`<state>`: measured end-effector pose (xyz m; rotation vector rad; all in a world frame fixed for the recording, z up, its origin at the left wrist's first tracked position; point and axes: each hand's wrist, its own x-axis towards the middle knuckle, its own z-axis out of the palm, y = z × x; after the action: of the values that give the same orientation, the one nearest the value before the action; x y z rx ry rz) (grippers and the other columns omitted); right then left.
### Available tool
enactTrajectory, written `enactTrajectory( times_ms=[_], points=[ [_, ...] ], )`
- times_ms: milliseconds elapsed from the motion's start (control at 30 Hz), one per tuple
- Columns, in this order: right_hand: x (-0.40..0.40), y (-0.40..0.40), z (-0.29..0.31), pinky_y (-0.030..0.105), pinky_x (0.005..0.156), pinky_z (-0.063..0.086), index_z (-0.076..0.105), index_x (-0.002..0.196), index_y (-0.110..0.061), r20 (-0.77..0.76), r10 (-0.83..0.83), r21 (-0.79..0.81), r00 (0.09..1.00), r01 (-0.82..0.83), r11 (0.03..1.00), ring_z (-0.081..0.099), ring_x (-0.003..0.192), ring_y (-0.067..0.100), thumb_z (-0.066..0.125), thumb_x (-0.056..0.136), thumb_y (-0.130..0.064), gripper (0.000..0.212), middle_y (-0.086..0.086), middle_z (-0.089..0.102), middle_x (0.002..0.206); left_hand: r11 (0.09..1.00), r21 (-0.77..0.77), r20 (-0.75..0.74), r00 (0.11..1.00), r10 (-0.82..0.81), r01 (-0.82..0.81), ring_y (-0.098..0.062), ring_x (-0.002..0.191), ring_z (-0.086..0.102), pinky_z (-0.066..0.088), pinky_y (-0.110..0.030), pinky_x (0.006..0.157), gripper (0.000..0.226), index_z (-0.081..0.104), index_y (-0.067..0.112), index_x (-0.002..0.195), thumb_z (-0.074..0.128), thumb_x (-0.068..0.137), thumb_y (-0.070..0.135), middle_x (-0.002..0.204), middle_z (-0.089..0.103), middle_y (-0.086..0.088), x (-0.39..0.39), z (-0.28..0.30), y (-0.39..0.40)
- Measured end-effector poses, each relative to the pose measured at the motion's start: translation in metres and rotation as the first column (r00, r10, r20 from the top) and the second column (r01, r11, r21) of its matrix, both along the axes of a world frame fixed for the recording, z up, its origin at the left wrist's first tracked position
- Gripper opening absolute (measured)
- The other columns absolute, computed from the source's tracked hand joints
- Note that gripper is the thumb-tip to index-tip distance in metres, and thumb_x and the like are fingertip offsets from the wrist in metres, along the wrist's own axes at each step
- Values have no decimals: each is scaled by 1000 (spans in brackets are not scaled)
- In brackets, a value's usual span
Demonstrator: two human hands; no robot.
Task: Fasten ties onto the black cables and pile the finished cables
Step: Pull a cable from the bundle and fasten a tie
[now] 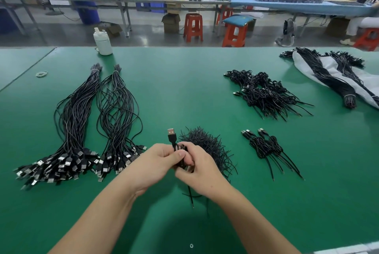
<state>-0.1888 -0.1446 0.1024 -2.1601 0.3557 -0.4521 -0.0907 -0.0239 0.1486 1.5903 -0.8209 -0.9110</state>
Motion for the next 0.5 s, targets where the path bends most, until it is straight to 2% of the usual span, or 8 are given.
enactTrajectory(
  times_ms=[67,100,200,233,300,367,433,500],
  points=[
    [-1,-1,-1,25,70,42,54,86,-26,57,-31,-35,998,33,999,49,81,8,62,72,-31,18,-11,50,81,998,-59,-82,996,-42,38,-29,111,66,43,-44,109,31,79,19,81,53,98,17,107,74,-14,0,1,2],
    [-1,-1,-1,25,66,38,46,78,-25,68,-55,-62,996,59,996,45,76,9,61,71,-33,18,-10,45,78,995,-92,-131,990,-51,39,-29,113,66,44,-42,109,30,79,19,82,53,96,21,110,74,-15,0,1,3],
    [-1,-2,-4,28,64,38,40,77,-25,50,-82,-172,995,89,981,42,72,8,56,72,-40,22,-11,40,80,992,-112,-135,990,38,-54,-23,114,66,43,-38,108,31,78,19,80,53,98,18,110,74,-10,-6,-7,4],
    [-1,-2,-4,29,64,39,40,79,-26,22,-84,-222,996,86,971,42,70,7,52,75,-43,22,-12,40,83,992,-81,-75,993,93,-99,-19,112,66,43,-33,107,32,76,20,78,53,100,15,107,75,-8,-10,-11,2],
    [-1,-2,-6,31,62,37,39,84,-27,-26,-87,-319,996,74,945,43,67,9,45,80,-48,23,-11,41,86,977,17,176,963,204,-210,-10,107,60,40,-17,96,34,72,28,75,53,101,18,104,68,-2,-18,-16,-2],
    [-2,-1,-4,37,61,38,37,86,-25,-43,-97,-354,994,76,932,48,68,19,43,86,-47,23,-9,44,85,946,41,461,846,268,-322,-7,106,46,33,-15,88,28,68,32,79,53,100,22,107,51,4,-25,-19,-5],
    [-3,-1,-3,40,61,38,35,88,-23,-62,-94,-384,994,63,921,53,70,28,45,95,-41,22,-3,53,83,934,-6,564,770,299,-358,0,102,42,31,-15,89,19,67,23,90,52,101,22,105,42,6,-26,-23,-6],
    [-4,0,-3,42,64,39,41,94,-18,-111,-69,-446,991,13,895,60,76,34,42,100,-35,19,4,63,88,926,-34,569,754,327,-375,9,97,46,38,-16,88,13,62,19,94,54,99,28,102,40,11,-27,-26,-6]
  ],
)
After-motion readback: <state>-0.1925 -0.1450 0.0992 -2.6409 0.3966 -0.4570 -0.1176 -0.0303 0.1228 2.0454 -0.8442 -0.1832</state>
